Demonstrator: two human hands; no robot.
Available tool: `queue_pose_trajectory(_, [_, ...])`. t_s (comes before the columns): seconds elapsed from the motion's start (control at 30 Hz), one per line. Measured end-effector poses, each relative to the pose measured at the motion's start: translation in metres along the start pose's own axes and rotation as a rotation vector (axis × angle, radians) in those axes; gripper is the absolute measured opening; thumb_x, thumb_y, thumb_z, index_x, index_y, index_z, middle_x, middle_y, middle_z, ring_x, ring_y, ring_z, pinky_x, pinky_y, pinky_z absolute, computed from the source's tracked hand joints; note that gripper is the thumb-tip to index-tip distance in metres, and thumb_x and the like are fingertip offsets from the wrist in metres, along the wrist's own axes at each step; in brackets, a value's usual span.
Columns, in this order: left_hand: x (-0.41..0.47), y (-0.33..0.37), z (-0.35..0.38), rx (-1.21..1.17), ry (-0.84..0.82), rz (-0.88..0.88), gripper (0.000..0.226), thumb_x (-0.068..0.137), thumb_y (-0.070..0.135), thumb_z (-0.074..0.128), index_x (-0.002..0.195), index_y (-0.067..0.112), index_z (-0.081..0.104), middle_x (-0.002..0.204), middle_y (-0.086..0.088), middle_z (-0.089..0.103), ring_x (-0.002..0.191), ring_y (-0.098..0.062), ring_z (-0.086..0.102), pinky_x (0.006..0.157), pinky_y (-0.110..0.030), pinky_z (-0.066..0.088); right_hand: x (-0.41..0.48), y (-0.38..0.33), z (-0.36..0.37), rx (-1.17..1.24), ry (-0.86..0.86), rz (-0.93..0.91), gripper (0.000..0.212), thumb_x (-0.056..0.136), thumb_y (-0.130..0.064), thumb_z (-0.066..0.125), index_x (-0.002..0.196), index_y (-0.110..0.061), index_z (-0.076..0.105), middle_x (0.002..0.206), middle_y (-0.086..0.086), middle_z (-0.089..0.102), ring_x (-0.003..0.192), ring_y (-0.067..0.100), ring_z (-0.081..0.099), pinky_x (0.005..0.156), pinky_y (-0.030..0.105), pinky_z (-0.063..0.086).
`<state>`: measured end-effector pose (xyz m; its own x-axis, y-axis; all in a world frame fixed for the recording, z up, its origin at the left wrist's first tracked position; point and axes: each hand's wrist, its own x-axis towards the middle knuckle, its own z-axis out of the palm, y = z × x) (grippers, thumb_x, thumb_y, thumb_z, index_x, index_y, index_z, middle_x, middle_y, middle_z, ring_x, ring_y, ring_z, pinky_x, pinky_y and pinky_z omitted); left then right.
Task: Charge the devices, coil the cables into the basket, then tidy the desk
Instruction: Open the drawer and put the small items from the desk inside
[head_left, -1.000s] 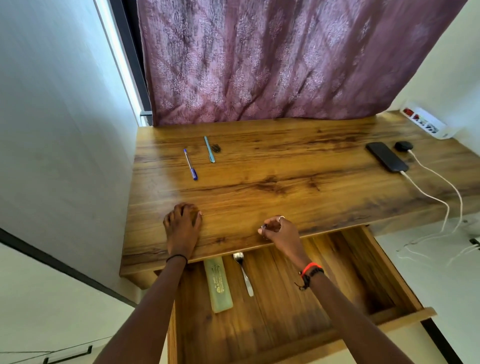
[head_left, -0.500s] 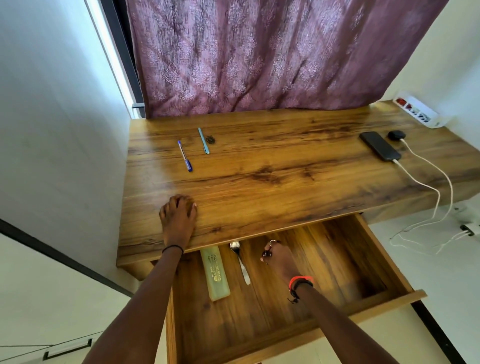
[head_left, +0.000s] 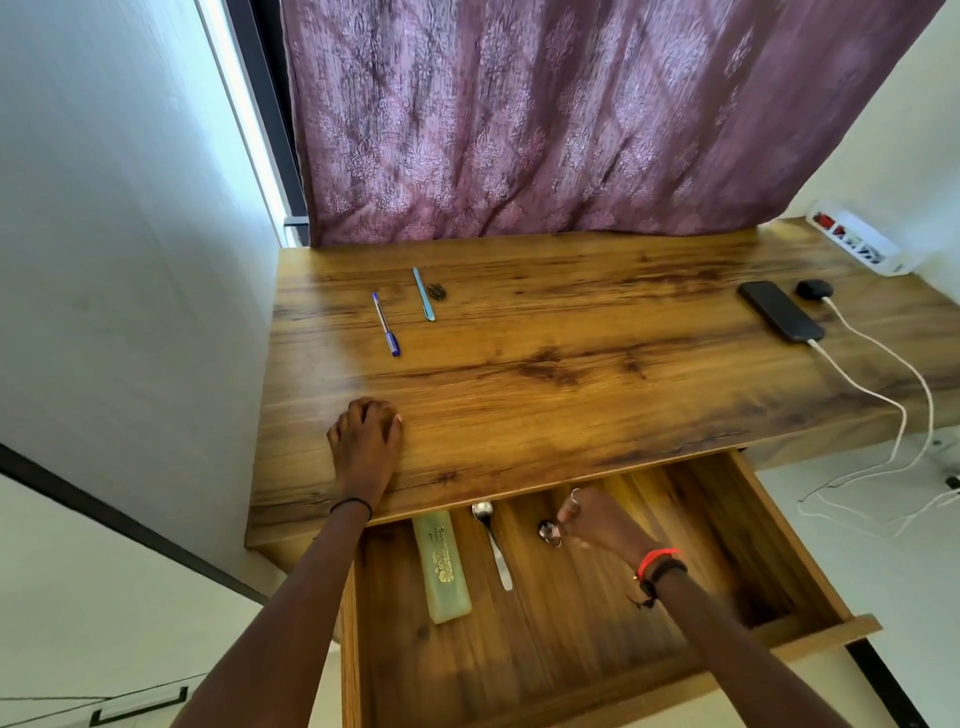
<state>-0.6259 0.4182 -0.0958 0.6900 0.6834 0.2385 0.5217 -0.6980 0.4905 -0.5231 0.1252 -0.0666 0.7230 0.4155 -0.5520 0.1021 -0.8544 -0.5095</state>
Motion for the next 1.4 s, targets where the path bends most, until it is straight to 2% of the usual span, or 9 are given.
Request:
queue_pose_trajectory(0.17, [0.028, -0.009, -0.01, -0.021, 0.066, -0.048, 0.028, 0.09, 0.029, 0.052, 0.114, 0.015, 0.053, 0.119, -0.006, 0.05, 0.109, -0.024, 0.049, 0.097, -0.042, 0.038, 0.007, -0.065, -0.05, 0.008, -0.122, -0.134, 0.013, 0.087, -0.013, 0.062, 0.096, -0.004, 0.065, 0.089, 0.007, 0.069, 0.068, 0.01, 0.063, 0.059, 0.019, 0.052])
queue_pose_trajectory(0.3, [0.042, -0.018, -0.008, -0.007, 0.078, -0.1, 0.03, 0.09, 0.034, 0.052, 0.114, 0.016, 0.051, 0.118, -0.005, 0.051, 0.108, -0.021, 0.049, 0.1, -0.039, 0.037, 0.047, -0.125, -0.063, -0.042, -0.105, -0.239, 0.013, 0.087, -0.012, 0.056, 0.084, -0.007, 0.068, 0.076, 0.004, 0.067, 0.068, 0.015, 0.063, 0.057, 0.023, 0.051])
queue_pose_trajectory(0.47, [0.039, -0.019, 0.002, 0.101, 0.08, -0.091, 0.036, 0.092, 0.041, 0.045, 0.12, 0.018, 0.048, 0.124, -0.004, 0.049, 0.116, -0.021, 0.047, 0.107, -0.042, 0.031, 0.115, -0.197, -0.051, 0.006, 0.065, -0.318, 0.019, 0.082, -0.017, 0.066, 0.093, -0.001, 0.067, 0.097, 0.012, 0.07, 0.088, 0.026, 0.067, 0.08, 0.04, 0.056])
queue_pose_trajectory(0.63, [0.04, -0.014, 0.001, 0.113, 0.078, -0.124, 0.037, 0.091, 0.041, 0.047, 0.122, 0.019, 0.05, 0.128, -0.002, 0.05, 0.118, -0.019, 0.048, 0.108, -0.043, 0.029, 0.161, -0.25, -0.023, 0.065, 0.184, -0.324, 0.013, 0.081, -0.012, 0.068, 0.088, -0.002, 0.064, 0.099, 0.015, 0.069, 0.095, 0.025, 0.063, 0.072, 0.028, 0.046])
queue_pose_trajectory(0.77, [0.044, -0.015, 0.001, 0.176, 0.133, -0.106, 0.035, 0.087, 0.038, 0.054, 0.116, 0.019, 0.054, 0.122, -0.002, 0.055, 0.11, -0.019, 0.054, 0.103, -0.044, 0.038, 0.189, -0.283, 0.001, 0.018, 0.213, -0.351, 0.019, 0.082, -0.023, 0.068, 0.079, -0.008, 0.056, 0.086, 0.014, 0.064, 0.087, 0.025, 0.061, 0.072, 0.033, 0.047])
queue_pose_trajectory(0.9, [0.046, -0.012, 0.002, 0.222, 0.17, -0.08, 0.032, 0.085, 0.037, 0.056, 0.112, 0.02, 0.055, 0.119, 0.0, 0.055, 0.107, -0.017, 0.055, 0.1, -0.043, 0.04, 0.195, -0.297, 0.014, -0.032, 0.222, -0.391, 0.033, 0.08, -0.032, 0.071, 0.074, -0.009, 0.048, 0.07, 0.005, 0.054, 0.073, 0.022, 0.053, 0.052, 0.028, 0.038])
queue_pose_trajectory(1.07, [0.047, -0.015, 0.003, 0.239, 0.155, -0.079, 0.033, 0.086, 0.04, 0.052, 0.113, 0.021, 0.054, 0.121, 0.002, 0.054, 0.111, -0.015, 0.052, 0.102, -0.042, 0.038, 0.203, -0.304, 0.018, -0.104, 0.212, -0.398, 0.02, 0.079, -0.016, 0.069, 0.086, 0.0, 0.059, 0.093, 0.021, 0.067, 0.09, 0.034, 0.064, 0.074, 0.039, 0.051])
queue_pose_trajectory(1.3, [0.048, -0.016, 0.001, 0.207, 0.142, -0.093, 0.034, 0.086, 0.038, 0.054, 0.115, 0.02, 0.053, 0.122, -0.001, 0.054, 0.111, -0.018, 0.054, 0.102, -0.044, 0.037, 0.185, -0.288, 0.003, -0.017, 0.209, -0.363, 0.026, 0.076, -0.013, 0.071, 0.062, -0.011, 0.05, 0.072, 0.011, 0.061, 0.076, 0.022, 0.062, 0.07, 0.034, 0.052])
queue_pose_trajectory(1.4, [0.049, -0.018, 0.0, 0.169, 0.102, -0.102, 0.036, 0.089, 0.04, 0.05, 0.118, 0.019, 0.051, 0.125, -0.001, 0.052, 0.114, -0.019, 0.051, 0.105, -0.045, 0.033, 0.158, -0.262, -0.01, 0.082, 0.204, -0.324, 0.03, 0.078, -0.011, 0.069, 0.061, -0.016, 0.045, 0.066, 0.0, 0.054, 0.067, 0.013, 0.056, 0.052, 0.015, 0.042])
